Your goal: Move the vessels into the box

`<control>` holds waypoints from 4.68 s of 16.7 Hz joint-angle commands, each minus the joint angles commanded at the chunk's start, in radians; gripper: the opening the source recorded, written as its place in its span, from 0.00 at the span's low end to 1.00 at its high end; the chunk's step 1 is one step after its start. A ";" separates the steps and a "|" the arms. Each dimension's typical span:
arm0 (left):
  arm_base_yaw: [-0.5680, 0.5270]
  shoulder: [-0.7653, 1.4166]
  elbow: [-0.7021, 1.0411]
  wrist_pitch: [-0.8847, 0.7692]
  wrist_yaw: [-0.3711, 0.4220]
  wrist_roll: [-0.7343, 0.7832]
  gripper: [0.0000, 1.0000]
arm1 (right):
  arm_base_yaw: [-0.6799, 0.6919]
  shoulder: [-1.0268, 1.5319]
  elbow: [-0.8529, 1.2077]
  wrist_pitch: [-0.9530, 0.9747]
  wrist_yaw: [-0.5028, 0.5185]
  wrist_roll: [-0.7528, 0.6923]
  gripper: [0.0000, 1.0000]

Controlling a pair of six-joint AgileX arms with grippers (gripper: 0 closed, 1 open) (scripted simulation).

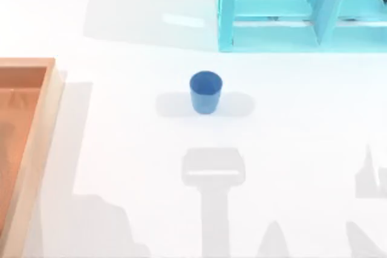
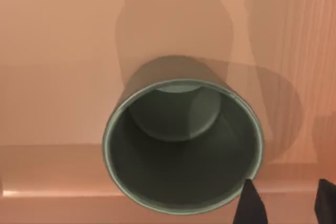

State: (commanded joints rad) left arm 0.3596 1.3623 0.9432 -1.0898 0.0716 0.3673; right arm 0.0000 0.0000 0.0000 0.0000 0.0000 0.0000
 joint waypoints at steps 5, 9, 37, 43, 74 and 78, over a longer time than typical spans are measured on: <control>0.000 0.000 0.000 0.000 0.000 0.000 0.90 | 0.000 0.000 0.000 0.000 0.000 0.000 1.00; 0.000 0.000 0.000 0.000 0.000 0.000 1.00 | 0.000 0.000 0.000 0.000 0.000 0.000 1.00; -0.122 0.147 0.561 -0.419 -0.018 -0.091 1.00 | 0.000 0.000 0.000 0.000 0.000 0.000 1.00; -0.401 0.531 1.019 -0.481 -0.067 -0.364 1.00 | 0.000 0.000 0.000 0.000 0.000 0.000 1.00; -1.043 1.278 1.508 -0.135 -0.184 -1.006 1.00 | 0.000 0.000 0.000 0.000 0.000 0.000 1.00; -1.041 1.274 1.462 -0.089 -0.184 -1.004 1.00 | 0.000 0.000 0.000 0.000 0.000 0.000 1.00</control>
State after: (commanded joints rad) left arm -0.6811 2.6362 2.4050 -1.1792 -0.1122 -0.6362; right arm 0.0000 0.0000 0.0000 0.0000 0.0000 0.0000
